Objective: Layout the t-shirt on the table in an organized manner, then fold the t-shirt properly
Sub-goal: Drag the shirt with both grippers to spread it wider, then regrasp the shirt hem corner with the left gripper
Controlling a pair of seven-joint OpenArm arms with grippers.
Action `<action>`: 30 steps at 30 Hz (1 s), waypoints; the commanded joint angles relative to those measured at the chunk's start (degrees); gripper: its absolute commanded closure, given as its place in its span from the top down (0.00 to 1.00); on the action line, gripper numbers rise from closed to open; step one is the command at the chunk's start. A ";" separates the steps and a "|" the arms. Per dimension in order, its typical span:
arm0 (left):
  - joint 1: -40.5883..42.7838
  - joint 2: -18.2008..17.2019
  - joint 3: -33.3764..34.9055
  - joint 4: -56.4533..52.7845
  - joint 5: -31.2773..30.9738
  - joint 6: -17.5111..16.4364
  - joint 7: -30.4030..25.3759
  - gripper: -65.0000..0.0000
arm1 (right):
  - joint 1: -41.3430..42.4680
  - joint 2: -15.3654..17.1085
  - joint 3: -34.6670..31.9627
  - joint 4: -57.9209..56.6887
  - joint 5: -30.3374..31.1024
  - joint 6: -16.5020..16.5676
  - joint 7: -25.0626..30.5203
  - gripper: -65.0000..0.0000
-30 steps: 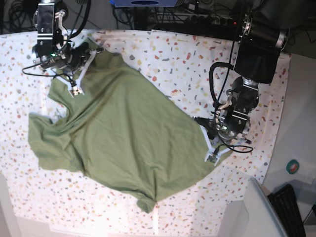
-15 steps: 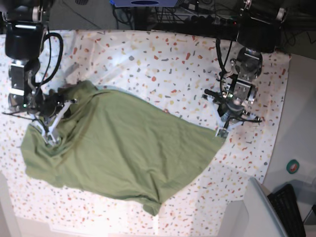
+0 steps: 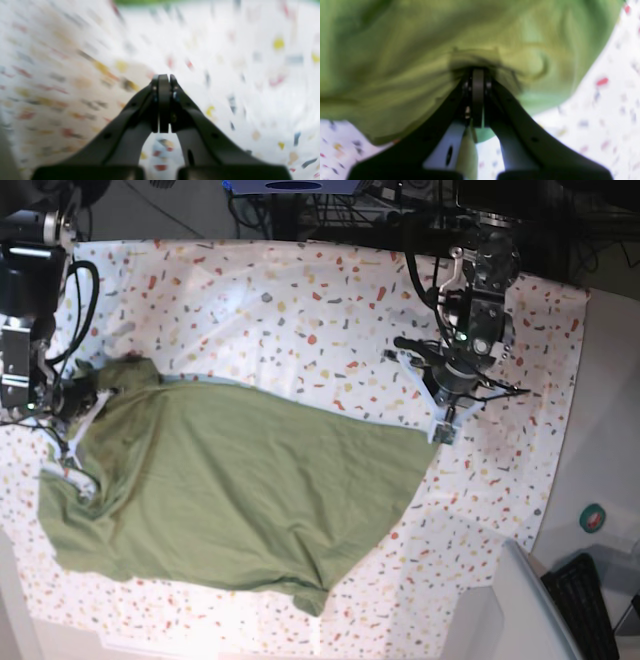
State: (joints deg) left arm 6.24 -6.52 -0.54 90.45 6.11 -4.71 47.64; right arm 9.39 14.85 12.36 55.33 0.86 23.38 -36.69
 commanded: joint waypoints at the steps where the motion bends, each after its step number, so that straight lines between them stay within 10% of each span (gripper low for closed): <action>1: -1.54 -0.38 -1.53 2.86 0.79 0.53 0.06 0.00 | -2.05 0.58 0.17 2.74 -1.17 -0.30 -2.21 0.00; 5: -3.82 -0.20 -5.66 6.03 0.70 0.53 2.69 0.00 | -8.99 -0.04 2.01 18.12 -0.82 -0.30 -2.57 0.00; 11: -3.56 -0.38 -10.94 8.14 -3.87 0.53 2.43 0.04 | -12.16 -9.62 19.51 31.92 -0.82 0.05 -2.57 0.00; 15: -3.47 -1.78 -15.24 6.82 -19.25 0.53 2.43 0.72 | -12.51 -12.61 25.05 34.56 -0.73 0.14 -2.57 0.00; 17: -3.91 -3.19 -16.74 3.65 -26.99 0.53 2.43 1.00 | -12.51 -13.84 27.68 35.35 -0.64 0.23 -2.57 0.17; 21: -6.72 -6.71 -16.74 -7.60 -40.09 0.45 -0.47 1.00 | -13.04 -15.34 34.63 35.26 7.53 6.65 -2.57 0.64; 30: -14.81 -6.71 -8.65 -23.69 -39.56 0.45 -7.59 1.00 | -16.55 -15.51 42.28 35.09 18.96 12.89 -2.57 0.67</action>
State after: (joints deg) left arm -7.62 -12.32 -8.84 65.65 -33.26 -4.40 41.06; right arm -7.35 -1.39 54.39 89.56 18.92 35.73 -40.47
